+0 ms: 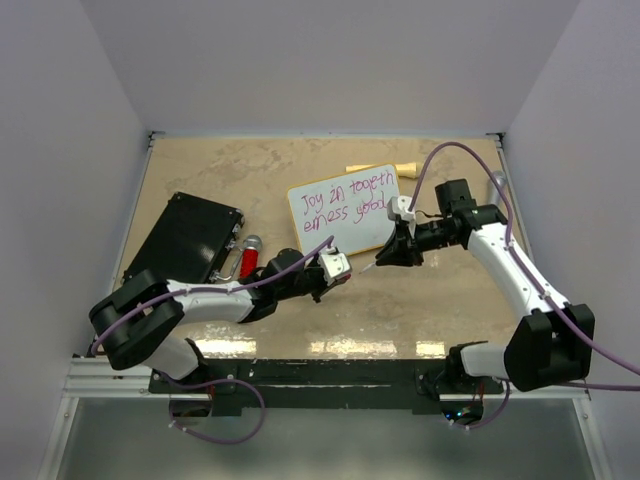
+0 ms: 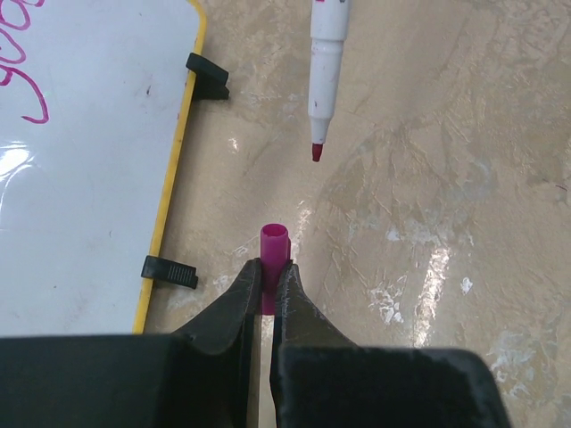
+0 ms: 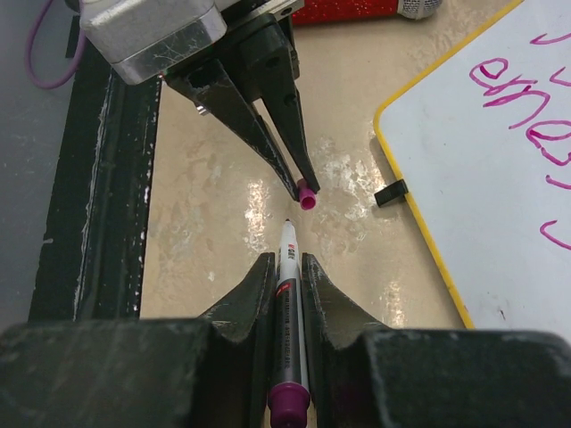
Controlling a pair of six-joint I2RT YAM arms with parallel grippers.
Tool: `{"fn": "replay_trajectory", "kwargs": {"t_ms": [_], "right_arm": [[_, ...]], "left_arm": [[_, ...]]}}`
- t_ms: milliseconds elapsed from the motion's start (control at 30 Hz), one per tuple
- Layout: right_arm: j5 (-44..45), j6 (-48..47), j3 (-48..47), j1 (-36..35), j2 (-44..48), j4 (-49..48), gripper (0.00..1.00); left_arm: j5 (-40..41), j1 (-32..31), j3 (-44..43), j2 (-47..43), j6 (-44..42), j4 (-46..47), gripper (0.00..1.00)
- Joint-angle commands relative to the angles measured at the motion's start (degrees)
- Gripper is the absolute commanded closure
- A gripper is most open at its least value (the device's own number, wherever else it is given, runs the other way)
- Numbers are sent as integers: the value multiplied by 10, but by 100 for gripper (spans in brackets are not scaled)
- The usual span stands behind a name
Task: Write a sentence on the whiteboard
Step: Insert the whiteboard marker without the cap into the pen cap.
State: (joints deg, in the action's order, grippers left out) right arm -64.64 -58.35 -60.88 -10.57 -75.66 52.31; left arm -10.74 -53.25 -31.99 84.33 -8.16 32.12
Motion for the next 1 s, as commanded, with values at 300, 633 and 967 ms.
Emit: {"fn": "replay_trajectory", "kwargs": {"t_ms": [300,633,967], "right_arm": [[17,40,11,-30,5,-49,100],[35,77,16,-33,3,-81,100],[40,83,17,-39,-2,-86,100]], "left_arm": [[-35,2,0,14,3,67,100],[-45,2,2,10,7,75,100],[-46,3,3,10,8,80,100]]}}
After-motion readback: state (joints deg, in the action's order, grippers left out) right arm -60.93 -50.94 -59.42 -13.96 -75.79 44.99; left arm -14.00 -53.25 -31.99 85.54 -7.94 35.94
